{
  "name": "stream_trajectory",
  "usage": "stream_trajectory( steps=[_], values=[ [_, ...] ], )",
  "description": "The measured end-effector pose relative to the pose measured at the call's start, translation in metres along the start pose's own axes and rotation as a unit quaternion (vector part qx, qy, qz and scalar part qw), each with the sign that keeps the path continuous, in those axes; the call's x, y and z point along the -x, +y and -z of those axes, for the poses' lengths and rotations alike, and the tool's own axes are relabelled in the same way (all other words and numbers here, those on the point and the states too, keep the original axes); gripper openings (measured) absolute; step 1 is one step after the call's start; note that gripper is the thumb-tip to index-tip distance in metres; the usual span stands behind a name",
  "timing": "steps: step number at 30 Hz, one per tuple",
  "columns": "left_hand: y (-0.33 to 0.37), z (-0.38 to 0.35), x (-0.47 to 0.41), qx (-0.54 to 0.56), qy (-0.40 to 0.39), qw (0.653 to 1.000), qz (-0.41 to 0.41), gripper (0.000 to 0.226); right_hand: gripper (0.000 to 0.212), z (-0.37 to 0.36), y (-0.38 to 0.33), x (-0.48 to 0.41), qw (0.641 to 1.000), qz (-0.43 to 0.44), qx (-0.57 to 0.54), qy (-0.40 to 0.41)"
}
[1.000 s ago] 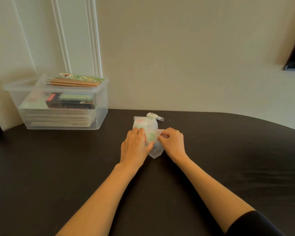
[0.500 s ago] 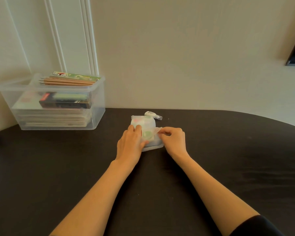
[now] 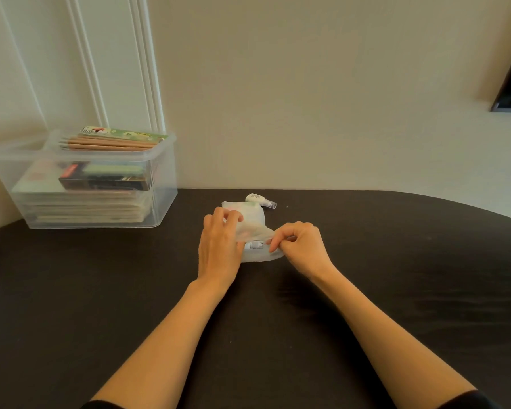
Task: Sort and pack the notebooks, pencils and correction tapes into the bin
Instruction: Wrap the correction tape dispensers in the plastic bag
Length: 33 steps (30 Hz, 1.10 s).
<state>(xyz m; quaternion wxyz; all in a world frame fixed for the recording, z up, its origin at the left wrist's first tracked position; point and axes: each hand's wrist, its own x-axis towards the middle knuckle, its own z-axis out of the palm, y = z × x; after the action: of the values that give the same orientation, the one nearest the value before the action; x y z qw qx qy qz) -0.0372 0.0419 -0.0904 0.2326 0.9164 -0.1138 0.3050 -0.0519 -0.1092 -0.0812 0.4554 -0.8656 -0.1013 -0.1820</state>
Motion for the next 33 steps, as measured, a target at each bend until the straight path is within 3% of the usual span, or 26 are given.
stream_trajectory(
  steps=[3,10,14,18,22,28,33],
  values=[
    [0.003,-0.006,-0.003,0.032,-0.018,0.999,0.02,0.033,0.036,-0.004,0.001,0.001,1.0,0.017,0.016,0.011],
    [0.018,-0.012,-0.022,0.141,-0.083,0.962,0.217,0.011,0.04,-0.004,0.001,0.002,0.998,0.012,-0.046,0.051],
    [0.022,-0.011,-0.03,0.134,-0.09,0.959,0.232,0.007,0.043,-0.005,0.0,0.001,0.992,-0.019,-0.052,0.111],
    [0.028,-0.012,-0.037,0.209,-0.137,0.935,0.252,0.009,0.049,-0.008,-0.004,-0.001,0.974,-0.062,-0.097,0.197],
    [0.03,-0.013,-0.042,0.186,-0.113,0.935,0.281,0.029,0.043,-0.012,-0.014,0.0,0.985,-0.042,-0.133,0.103],
    [0.024,-0.016,-0.043,0.118,-0.116,0.952,0.256,0.019,0.034,0.004,-0.012,0.003,0.955,-0.068,-0.288,-0.033],
    [0.023,-0.02,-0.036,0.093,-0.106,0.975,0.17,0.03,0.026,0.001,-0.008,0.003,0.979,-0.104,-0.177,-0.001]
  ],
)
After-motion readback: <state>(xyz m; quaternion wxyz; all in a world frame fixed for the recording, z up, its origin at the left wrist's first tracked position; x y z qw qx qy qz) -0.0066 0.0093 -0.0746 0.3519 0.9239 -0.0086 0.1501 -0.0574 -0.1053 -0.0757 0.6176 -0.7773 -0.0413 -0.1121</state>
